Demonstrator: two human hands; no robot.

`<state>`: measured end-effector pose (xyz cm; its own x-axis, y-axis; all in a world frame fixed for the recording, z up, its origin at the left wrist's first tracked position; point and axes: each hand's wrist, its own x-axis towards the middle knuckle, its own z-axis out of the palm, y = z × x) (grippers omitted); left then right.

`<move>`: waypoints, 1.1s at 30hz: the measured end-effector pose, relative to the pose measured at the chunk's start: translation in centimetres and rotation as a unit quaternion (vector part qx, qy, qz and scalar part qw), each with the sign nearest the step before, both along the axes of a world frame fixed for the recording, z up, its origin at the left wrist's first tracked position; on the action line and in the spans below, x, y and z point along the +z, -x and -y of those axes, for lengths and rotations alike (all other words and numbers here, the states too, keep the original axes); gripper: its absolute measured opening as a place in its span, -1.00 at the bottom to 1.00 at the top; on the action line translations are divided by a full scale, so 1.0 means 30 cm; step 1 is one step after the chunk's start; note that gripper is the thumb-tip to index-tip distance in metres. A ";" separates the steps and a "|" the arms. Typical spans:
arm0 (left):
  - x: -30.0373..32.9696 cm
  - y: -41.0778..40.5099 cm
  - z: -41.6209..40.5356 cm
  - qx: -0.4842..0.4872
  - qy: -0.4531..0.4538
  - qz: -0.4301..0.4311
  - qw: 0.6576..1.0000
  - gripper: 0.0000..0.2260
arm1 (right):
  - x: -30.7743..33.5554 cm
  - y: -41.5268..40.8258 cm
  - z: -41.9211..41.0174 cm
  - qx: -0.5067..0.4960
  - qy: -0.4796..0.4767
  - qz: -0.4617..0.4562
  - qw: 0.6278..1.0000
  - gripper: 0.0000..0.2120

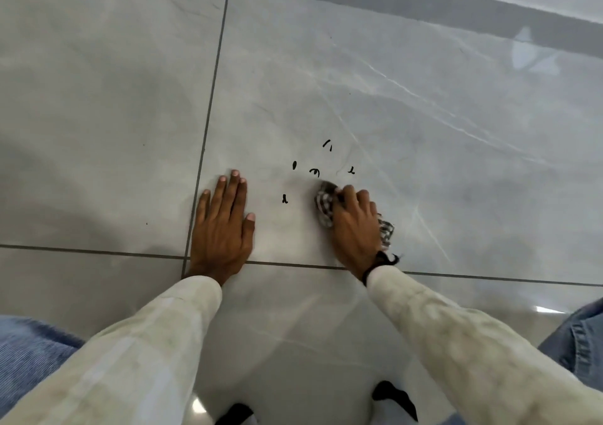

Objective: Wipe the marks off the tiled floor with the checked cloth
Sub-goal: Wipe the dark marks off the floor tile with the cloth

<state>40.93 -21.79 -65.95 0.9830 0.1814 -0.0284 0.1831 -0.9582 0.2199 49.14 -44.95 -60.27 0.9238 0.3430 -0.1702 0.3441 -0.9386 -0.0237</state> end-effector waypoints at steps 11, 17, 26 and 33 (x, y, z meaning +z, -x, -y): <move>0.010 0.006 -0.044 -0.026 0.005 0.019 0.999 -0.44 | -0.079 0.133 -0.120 0.120 -0.081 -0.083 0.986 -0.19; 0.016 0.004 -0.038 -0.020 0.003 0.017 1.000 -0.42 | -0.088 0.169 -0.007 0.033 -0.078 -0.057 0.995 -0.17; 0.012 -0.004 -0.038 -0.019 -0.004 0.001 1.000 -0.40 | -0.100 -0.091 -0.055 0.096 -0.070 -0.028 0.993 -0.31; 0.027 -0.001 -0.024 -0.026 -0.016 -0.002 1.000 -0.39 | -0.106 0.081 0.012 0.114 -0.087 -0.038 0.989 -0.27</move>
